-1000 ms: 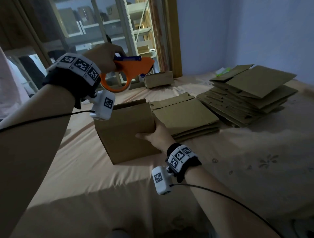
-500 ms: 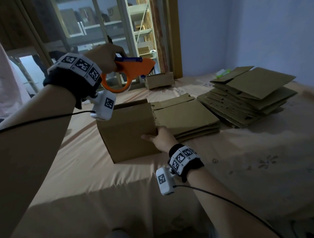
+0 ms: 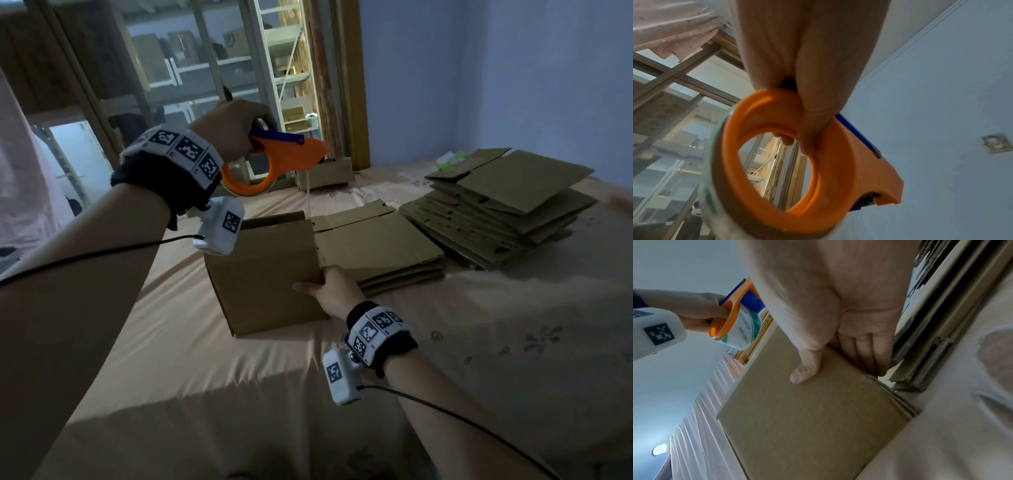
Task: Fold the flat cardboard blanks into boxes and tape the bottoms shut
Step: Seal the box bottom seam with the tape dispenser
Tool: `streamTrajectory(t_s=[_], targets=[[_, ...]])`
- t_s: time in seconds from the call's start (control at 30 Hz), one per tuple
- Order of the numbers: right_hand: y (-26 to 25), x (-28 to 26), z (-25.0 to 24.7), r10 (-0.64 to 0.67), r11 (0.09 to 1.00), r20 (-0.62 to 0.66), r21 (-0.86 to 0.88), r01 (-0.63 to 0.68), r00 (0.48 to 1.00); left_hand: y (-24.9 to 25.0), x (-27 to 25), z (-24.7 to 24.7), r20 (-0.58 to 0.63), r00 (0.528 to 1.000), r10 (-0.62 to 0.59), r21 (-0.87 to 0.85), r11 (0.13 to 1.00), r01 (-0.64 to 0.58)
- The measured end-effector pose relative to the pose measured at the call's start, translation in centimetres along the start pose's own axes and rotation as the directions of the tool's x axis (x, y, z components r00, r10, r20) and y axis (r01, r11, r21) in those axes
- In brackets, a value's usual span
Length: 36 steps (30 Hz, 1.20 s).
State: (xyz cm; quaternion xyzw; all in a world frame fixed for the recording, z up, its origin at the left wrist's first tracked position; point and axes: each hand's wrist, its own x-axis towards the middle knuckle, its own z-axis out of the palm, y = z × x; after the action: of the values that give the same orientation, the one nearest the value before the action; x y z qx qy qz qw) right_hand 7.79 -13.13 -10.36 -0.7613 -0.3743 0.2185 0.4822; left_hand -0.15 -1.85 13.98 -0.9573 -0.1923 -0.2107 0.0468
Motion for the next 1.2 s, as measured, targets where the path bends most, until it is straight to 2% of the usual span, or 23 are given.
streamTrajectory(t_s=[0.23, 0.37, 0.47, 0.5, 0.57, 0.6, 0.67, 0.73, 0.8, 0.87, 1.0, 1.2], targets=[[-0.6, -0.7, -0.5, 0.038, 0.991, -0.003, -0.13, -0.039, 0.999, 0.5, 0.0, 0.7, -0.013, 1.0, -0.009, -0.027, 1.0, 0.009], [-1.9, -2.0, -1.7, 0.049, 0.951, 0.058, -0.309, -0.028, 0.997, 0.1, 0.0, 0.9, 0.005, 1.0, -0.027, -0.027, 0.999, 0.027], [-4.5, -2.6, -3.5, 0.076, 0.936, 0.001, -0.346, -0.071, 0.997, -0.2, -0.1, 1.0, 0.014, 0.999, -0.038, -0.032, 0.999, 0.039], [-5.5, -2.7, -4.1, 0.058, 0.941, -0.018, -0.334, -0.061, 0.998, -0.3, -0.1, 1.0, 0.017, 0.999, -0.044, -0.029, 0.999, 0.045], [-7.4, -2.9, -4.8, -0.07, 0.935, -0.073, -0.352, 0.04, 0.995, -0.5, -0.1, 1.0, 0.024, 0.998, -0.055, -0.021, 0.998, 0.055], [-8.3, -3.1, -4.9, -0.166, 0.904, -0.106, -0.414, 0.108, 0.98, -0.6, -0.1, 1.0, 0.028, 0.998, -0.059, -0.015, 0.998, 0.059], [-9.9, -3.7, -4.4, -0.368, 0.797, -0.16, -0.563, 0.222, 0.916, -0.6, -0.1, 1.0, 0.035, 0.997, -0.065, -0.006, 0.998, 0.065], [-11.0, -4.1, -3.1, -0.517, 0.701, -0.116, -0.626, 0.342, 0.848, -0.6, -0.1, 0.9, 0.05, 0.996, -0.07, 0.004, 0.998, 0.07], [-11.4, -4.0, -1.6, -0.588, 0.608, -0.024, -0.673, 0.422, 0.809, -0.6, -0.1, 0.7, 0.077, 0.994, -0.08, 0.02, 0.997, 0.078], [-11.4, -3.7, -0.3, -0.598, 0.53, 0.032, -0.734, 0.425, 0.801, -0.7, -0.2, 0.4, 0.092, 0.992, -0.081, 0.034, 0.996, 0.079], [-10.6, -3.2, 1.8, -0.522, 0.398, 0.121, -0.841, 0.367, 0.844, -0.7, -0.5, 0.0, 0.084, 0.994, -0.07, 0.034, 0.997, 0.067], [-9.7, -2.5, 2.4, -0.475, 0.382, 0.151, -0.852, 0.357, 0.867, -0.4, -0.7, 0.4, 0.095, 0.993, -0.068, 0.04, 0.997, 0.064]])
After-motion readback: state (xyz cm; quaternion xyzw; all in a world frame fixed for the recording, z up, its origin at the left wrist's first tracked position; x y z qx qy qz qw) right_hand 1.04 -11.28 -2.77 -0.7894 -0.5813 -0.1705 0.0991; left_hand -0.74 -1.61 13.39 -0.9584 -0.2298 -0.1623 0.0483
